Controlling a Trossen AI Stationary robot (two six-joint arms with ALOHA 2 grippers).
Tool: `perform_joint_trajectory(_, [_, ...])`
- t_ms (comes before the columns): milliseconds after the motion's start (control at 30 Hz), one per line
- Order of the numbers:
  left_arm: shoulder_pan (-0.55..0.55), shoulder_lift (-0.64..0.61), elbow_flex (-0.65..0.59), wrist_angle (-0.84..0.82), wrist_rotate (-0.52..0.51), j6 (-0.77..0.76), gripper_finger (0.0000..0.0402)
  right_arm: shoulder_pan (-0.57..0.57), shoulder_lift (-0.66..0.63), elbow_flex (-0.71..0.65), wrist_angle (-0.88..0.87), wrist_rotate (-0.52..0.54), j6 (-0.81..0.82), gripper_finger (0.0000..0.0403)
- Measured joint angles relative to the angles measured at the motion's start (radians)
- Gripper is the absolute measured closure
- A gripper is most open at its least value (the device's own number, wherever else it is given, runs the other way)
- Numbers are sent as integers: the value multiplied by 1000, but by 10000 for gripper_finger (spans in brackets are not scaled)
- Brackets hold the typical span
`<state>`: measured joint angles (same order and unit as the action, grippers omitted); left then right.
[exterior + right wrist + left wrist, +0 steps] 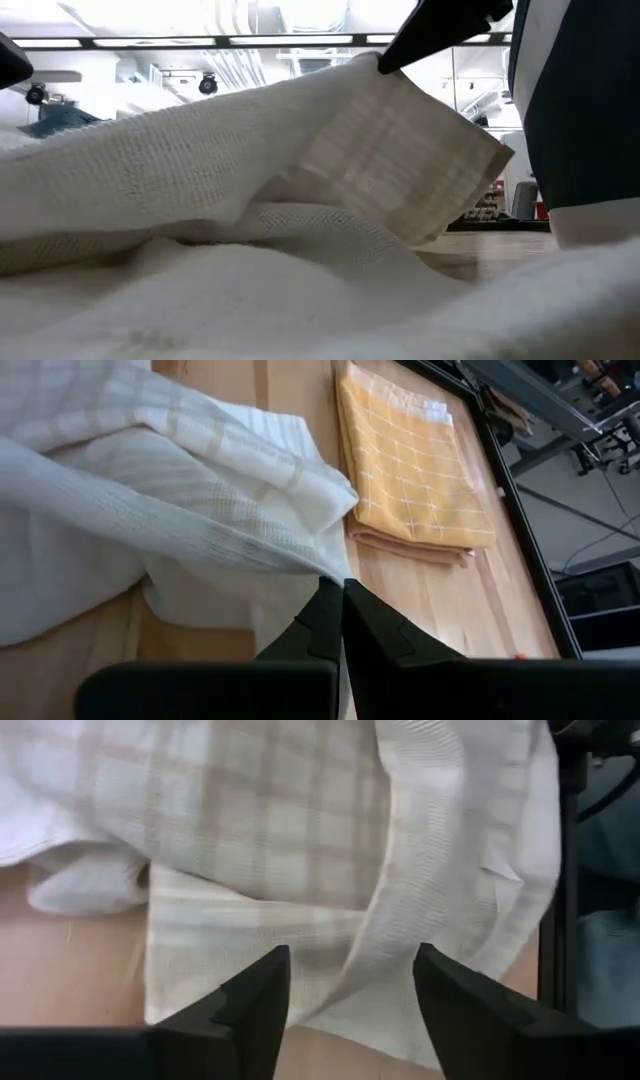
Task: Fold towel
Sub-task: Fold the white towel
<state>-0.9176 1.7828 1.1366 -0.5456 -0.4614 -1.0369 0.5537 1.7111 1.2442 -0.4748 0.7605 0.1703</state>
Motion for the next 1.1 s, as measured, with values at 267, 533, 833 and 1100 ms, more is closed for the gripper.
perform_joint_trajectory(267, [0,1,-40,1,0,-21,195,0,0,42,0,0,-27,403])
perform_joint_trajectory(533, [1,2,-34,-79,-67,44,361,-3,0,86,-9,96,-99,403])
perform_joint_trajectory(833, [-17,-1,229,-741,-218,-141,399,-3,-1,233,-216,223,-69,403])
perform_joint_trajectory(1100, [-20,-18,375,-915,-255,-132,396,-3,-17,334,-381,295,-54,403])
